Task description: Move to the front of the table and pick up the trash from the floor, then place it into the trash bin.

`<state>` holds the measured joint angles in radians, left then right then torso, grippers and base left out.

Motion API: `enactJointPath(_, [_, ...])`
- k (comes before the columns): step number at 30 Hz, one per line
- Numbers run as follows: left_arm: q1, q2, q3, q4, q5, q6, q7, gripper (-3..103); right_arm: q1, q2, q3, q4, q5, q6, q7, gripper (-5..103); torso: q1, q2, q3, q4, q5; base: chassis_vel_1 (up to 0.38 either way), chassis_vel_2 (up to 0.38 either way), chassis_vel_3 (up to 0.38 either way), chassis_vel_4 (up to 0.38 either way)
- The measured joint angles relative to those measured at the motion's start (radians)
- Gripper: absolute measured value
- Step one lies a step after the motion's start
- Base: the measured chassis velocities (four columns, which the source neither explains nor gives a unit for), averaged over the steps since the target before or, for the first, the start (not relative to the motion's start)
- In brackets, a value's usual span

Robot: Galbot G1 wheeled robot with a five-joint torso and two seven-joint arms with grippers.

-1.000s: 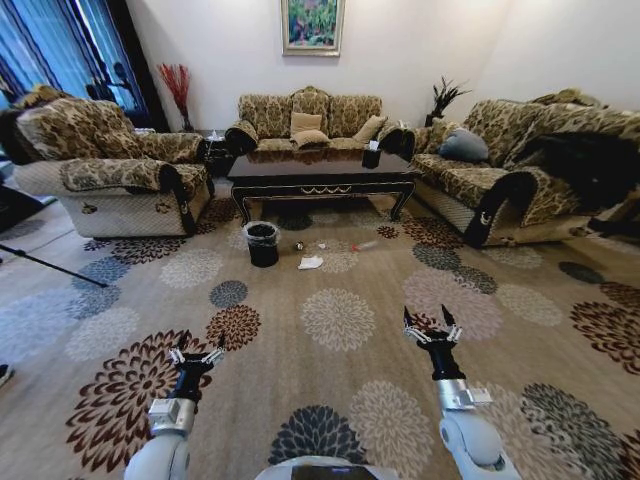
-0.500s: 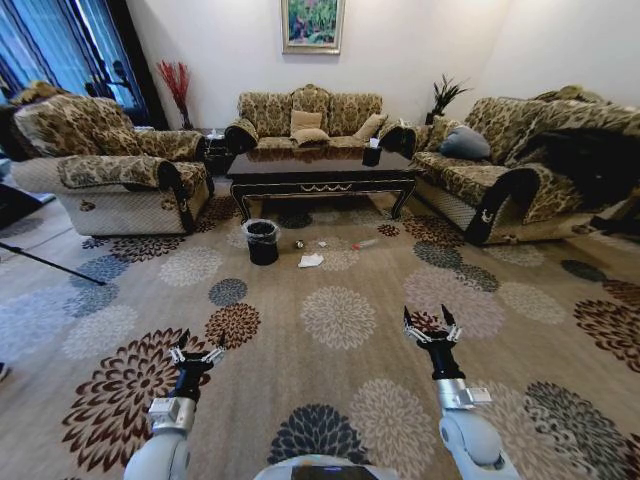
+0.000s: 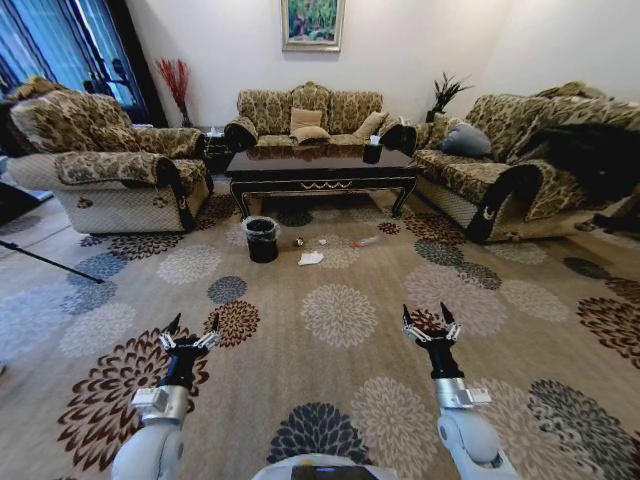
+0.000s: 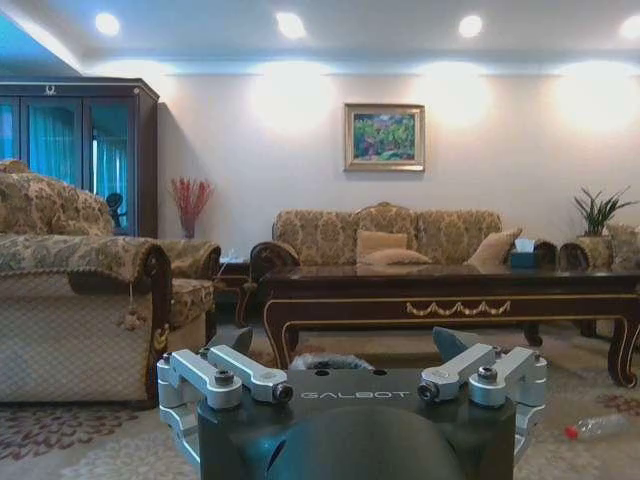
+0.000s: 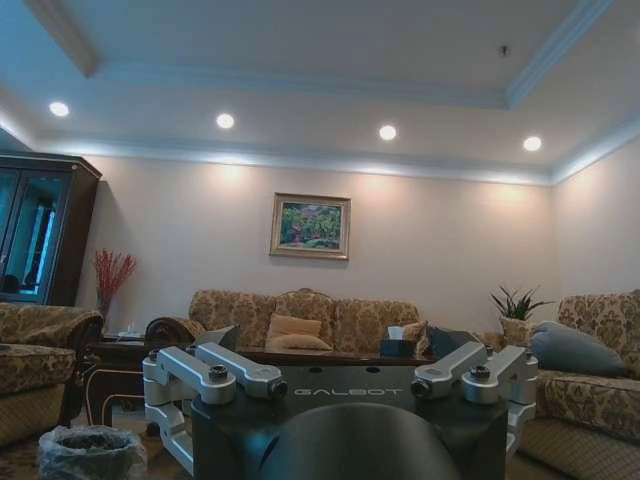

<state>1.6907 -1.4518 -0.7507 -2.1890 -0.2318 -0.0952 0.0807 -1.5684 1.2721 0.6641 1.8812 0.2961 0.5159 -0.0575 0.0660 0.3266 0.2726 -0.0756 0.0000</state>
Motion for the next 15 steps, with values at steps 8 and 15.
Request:
enactJointPath(8, [0.001, 0.001, -0.007, -0.029, -0.024, 0.014, -0.002, 100, 0.004, -0.002, 0.001, -0.014, -0.015, 0.010, 0.000, 100, -0.011, -0.034, -0.023, 0.0000, 0.0000, 0.000, 0.000, 0.000, 0.000])
enactJointPath(15, [0.005, -0.002, -0.007, -0.036, -0.023, 0.016, -0.003, 100, 0.008, -0.003, 0.001, -0.016, -0.016, 0.014, -0.001, 100, -0.021, -0.060, -0.040, 0.0000, -0.0001, 0.000, 0.000, 0.000, 0.000])
